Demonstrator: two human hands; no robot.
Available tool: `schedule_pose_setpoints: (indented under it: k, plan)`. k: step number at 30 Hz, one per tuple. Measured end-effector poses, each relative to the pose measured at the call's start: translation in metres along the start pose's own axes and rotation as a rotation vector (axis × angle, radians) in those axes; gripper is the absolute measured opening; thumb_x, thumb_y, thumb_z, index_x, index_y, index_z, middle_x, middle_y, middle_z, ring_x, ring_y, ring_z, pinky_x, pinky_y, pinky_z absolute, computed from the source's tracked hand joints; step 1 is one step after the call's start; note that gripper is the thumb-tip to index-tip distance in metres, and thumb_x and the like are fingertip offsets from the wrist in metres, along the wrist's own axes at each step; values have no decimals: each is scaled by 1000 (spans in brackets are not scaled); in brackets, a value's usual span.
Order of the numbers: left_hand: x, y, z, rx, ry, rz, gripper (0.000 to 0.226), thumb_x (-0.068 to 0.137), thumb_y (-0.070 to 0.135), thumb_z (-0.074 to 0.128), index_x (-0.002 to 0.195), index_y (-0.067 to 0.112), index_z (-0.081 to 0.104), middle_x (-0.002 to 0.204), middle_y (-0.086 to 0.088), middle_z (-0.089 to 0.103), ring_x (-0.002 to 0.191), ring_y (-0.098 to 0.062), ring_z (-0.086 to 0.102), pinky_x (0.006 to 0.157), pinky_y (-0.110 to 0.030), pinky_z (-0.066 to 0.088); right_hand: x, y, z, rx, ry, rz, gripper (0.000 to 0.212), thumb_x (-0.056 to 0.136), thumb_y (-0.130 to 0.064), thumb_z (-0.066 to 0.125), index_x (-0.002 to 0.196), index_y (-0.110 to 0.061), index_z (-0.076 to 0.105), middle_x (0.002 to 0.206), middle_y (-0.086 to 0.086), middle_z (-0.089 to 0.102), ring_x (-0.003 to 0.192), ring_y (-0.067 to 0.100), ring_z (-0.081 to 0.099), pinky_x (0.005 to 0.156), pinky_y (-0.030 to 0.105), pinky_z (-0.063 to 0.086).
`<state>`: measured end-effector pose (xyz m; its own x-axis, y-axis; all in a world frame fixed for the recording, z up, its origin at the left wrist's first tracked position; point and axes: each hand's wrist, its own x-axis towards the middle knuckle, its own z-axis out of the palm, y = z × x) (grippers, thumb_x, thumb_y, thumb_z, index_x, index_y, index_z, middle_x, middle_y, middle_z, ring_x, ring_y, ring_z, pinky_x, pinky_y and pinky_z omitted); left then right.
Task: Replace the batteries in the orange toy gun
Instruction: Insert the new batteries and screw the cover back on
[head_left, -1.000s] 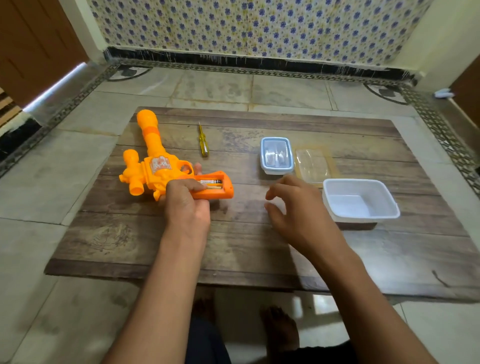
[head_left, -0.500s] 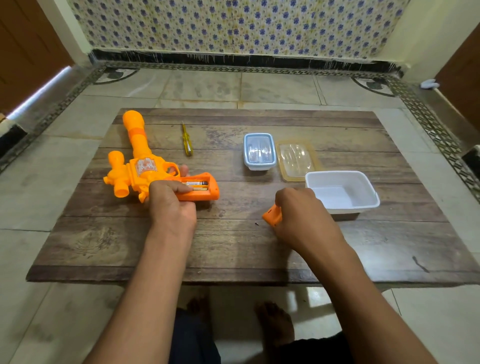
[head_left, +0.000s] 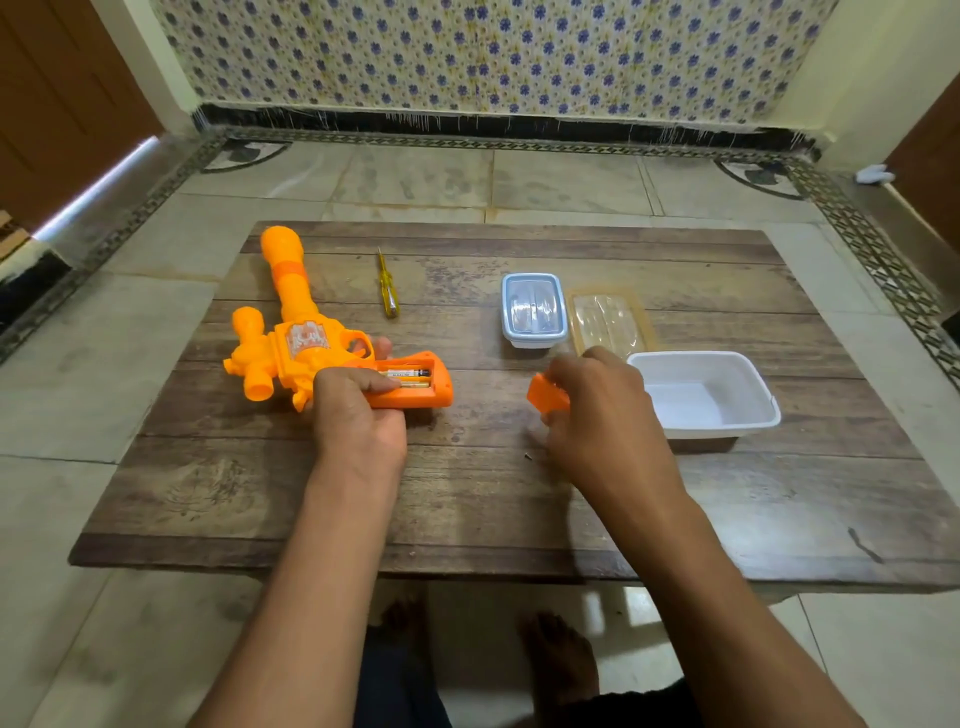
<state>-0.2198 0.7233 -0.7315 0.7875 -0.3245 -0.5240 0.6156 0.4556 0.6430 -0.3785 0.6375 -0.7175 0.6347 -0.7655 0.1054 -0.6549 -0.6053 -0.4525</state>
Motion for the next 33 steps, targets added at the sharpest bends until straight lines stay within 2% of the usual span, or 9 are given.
schedule_pose_setpoints:
  k: [3,6,11,14,17,23,28,31,33]
  plan:
    - [10,0,-6,-141,-6,49,27,88,-7,43,94,14,60,90,-7,65,77,-21,70,71,-36,56,10,-7,10,163,152,-96,26,83,0,73,106,-11,73,101,10,71,91,30,65,76,41,54]
    - [20,1,-8,-278,3,43,16,93,9,50,104,10,62,99,-15,63,80,-29,66,95,-49,54,20,-22,28,437,167,-159,29,83,-1,77,109,-13,78,98,5,74,87,19,67,77,38,55]
    - [23,-2,-9,-251,0,-7,19,96,16,52,112,10,60,98,-15,65,84,-26,66,90,-46,56,25,-40,55,624,144,-227,31,78,-11,83,108,-17,79,95,-3,73,83,7,63,71,24,55]
    - [24,-1,-9,-223,-16,-47,11,97,13,50,95,9,60,85,-10,63,75,-20,64,68,-34,54,29,-50,68,583,147,-339,22,75,-6,83,96,-12,79,95,4,73,80,12,66,69,21,53]
    - [23,-1,-9,-218,-30,-87,13,97,15,51,89,9,60,78,-8,62,67,-19,63,59,-30,52,37,-57,76,453,191,-443,18,74,-2,80,92,-2,80,94,12,72,79,24,70,74,18,46]
    - [21,3,-7,-255,-21,-124,14,97,14,52,89,4,60,74,-10,62,58,-21,64,63,-33,55,47,-49,78,279,92,-573,36,69,-14,85,103,-2,79,104,14,72,87,32,71,81,21,44]
    - [23,3,-8,-267,7,-89,18,96,13,55,110,4,61,90,-12,66,80,-23,68,66,-35,60,49,-42,71,229,120,-602,36,74,-23,80,105,-6,79,108,10,75,94,34,69,86,19,40]
    - [20,3,-6,-265,53,-58,11,96,11,58,106,11,62,100,-14,68,84,-25,70,80,-46,59,49,-34,64,246,70,-584,35,77,-21,81,109,-8,79,112,7,76,100,30,68,87,32,52]
    - [18,4,-6,-262,67,-52,15,96,11,58,111,13,62,103,-13,69,86,-25,71,74,-46,58,49,-29,60,284,36,-585,35,79,-25,79,111,-11,79,114,2,76,102,25,67,85,38,55]
